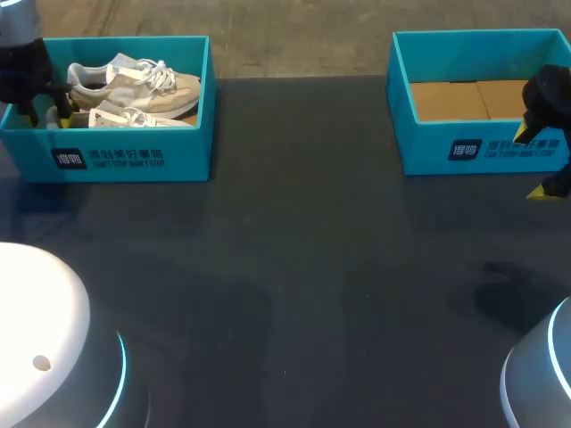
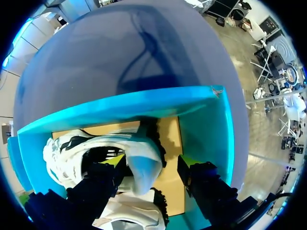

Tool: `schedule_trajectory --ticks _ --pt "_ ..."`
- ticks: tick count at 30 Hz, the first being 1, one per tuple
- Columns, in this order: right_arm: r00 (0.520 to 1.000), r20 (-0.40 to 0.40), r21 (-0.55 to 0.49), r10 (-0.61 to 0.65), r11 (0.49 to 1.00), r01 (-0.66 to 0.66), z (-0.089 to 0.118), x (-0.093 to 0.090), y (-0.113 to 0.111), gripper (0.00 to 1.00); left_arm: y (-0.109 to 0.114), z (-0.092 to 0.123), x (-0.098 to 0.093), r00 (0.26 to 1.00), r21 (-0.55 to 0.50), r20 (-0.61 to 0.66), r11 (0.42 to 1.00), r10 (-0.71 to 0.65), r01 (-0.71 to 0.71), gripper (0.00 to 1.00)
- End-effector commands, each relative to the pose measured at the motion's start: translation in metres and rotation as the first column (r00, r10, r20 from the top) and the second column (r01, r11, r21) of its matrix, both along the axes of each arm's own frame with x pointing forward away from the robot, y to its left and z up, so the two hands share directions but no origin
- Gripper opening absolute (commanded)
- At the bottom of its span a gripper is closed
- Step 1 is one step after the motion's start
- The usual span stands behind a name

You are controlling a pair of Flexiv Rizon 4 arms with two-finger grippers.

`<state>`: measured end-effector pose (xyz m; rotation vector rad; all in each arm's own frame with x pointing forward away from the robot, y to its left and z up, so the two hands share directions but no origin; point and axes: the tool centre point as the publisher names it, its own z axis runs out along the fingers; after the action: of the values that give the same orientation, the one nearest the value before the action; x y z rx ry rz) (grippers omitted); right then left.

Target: Take the shoe out of the shoebox, open the shoe tongue, remove and reinsert the insole, then place the shoe into the shoebox

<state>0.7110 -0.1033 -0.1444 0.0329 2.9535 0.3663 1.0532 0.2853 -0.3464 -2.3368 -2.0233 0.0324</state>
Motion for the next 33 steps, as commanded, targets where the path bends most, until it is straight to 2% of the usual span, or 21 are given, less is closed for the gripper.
schedule_trajectory --ticks 1,7,9,12,14,19,22,23,24,25,33 --pt "1.000 -0.004 -0.003 0.000 1.000 0.000 0.000 0.002 0.001 1.00 0.000 -0.010 0.003 1.000 -0.004 -0.001 1.000 0.004 -0.004 0.67" --pt "1.000 -0.004 -0.003 0.000 1.000 0.000 0.000 0.002 0.001 1.00 -0.002 -0.024 0.003 1.000 -0.009 0.008 1.000 0.011 -0.011 0.66" --pt "1.000 -0.004 -0.003 0.000 1.000 0.000 0.000 0.002 0.001 1.00 -0.002 -0.029 0.003 1.000 -0.004 0.012 1.000 0.012 -0.011 0.58" --pt "1.000 -0.004 -0.003 0.000 1.000 0.000 0.000 0.002 0.001 1.00 -0.002 -0.031 0.002 1.000 -0.004 0.013 1.000 0.013 -0.013 0.55" --pt "1.000 -0.004 -0.003 0.000 1.000 0.000 0.000 0.002 0.001 1.00 -0.001 -0.032 0.001 1.000 -0.002 0.016 1.000 0.013 -0.013 0.47" --pt "1.000 -0.004 -0.003 0.000 1.000 0.000 0.000 0.002 0.001 1.00 0.002 -0.034 0.000 1.000 0.010 0.006 1.000 0.012 -0.012 0.38" --pt "1.000 -0.004 -0.003 0.000 1.000 0.000 0.000 0.002 0.001 1.00 0.002 -0.034 0.000 1.000 0.013 0.000 1.000 0.010 -0.010 0.29" --pt "1.000 -0.004 -0.003 0.000 1.000 0.000 0.000 0.002 0.001 1.00 0.003 -0.032 0.000 1.000 0.014 -0.003 1.000 0.004 -0.004 0.17" --pt "1.000 -0.004 -0.003 0.000 1.000 0.000 0.000 0.002 0.001 1.00 0.004 -0.030 -0.001 1.000 0.014 -0.002 1.000 -0.002 0.002 0.12" --pt "1.000 -0.004 -0.003 0.000 1.000 0.000 0.000 0.002 0.001 1.00 0.004 -0.028 -0.001 1.000 0.014 -0.002 1.000 -0.009 0.009 0.00" --pt "1.000 -0.004 -0.003 0.000 1.000 0.000 0.000 0.002 0.001 1.00 0.016 0.007 0.000 1.000 0.048 -0.021 0.999 0.003 -0.002 0.00"
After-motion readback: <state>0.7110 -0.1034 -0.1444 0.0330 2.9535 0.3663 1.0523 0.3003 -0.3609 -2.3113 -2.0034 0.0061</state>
